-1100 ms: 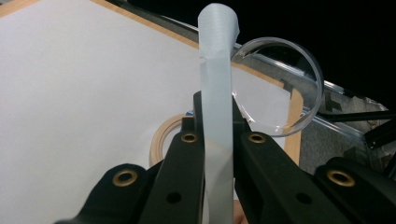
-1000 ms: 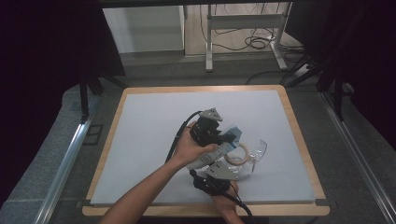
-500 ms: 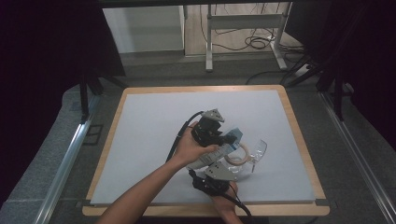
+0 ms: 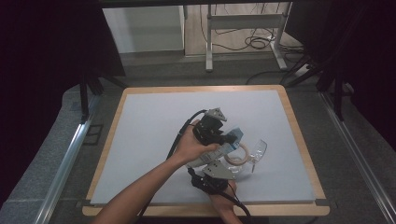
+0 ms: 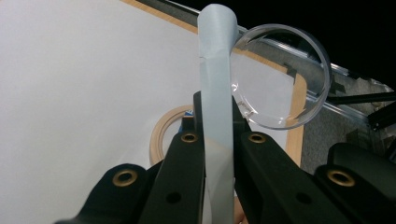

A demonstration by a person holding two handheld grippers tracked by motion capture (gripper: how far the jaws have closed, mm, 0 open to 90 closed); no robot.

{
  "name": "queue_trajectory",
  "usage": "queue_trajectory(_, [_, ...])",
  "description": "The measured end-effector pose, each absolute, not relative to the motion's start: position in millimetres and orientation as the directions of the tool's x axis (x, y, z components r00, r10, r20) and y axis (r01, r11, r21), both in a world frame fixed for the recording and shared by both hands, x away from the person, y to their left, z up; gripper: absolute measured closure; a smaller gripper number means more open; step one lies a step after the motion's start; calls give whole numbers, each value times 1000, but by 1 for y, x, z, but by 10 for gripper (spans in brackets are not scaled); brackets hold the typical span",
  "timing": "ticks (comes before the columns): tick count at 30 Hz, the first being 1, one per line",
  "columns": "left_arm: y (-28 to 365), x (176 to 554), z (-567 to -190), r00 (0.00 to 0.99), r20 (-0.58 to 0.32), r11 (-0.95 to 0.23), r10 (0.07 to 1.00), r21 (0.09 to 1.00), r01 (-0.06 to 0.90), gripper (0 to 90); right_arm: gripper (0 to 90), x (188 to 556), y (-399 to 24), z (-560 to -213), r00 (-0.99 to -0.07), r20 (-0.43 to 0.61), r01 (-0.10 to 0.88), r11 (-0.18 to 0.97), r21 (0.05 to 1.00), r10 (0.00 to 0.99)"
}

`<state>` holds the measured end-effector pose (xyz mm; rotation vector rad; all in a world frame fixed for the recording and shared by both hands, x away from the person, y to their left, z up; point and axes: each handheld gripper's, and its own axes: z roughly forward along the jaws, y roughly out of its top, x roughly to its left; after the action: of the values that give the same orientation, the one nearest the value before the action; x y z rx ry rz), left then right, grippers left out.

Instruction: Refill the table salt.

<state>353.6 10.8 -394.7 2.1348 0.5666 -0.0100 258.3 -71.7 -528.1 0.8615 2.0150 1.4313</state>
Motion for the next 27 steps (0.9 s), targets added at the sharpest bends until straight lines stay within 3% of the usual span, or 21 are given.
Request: queue_trajectory(27, [-2,357,-395,896,-218,-547,387,728,414,900,385,257,-64,-530,-597,-51,203,212,956,801])
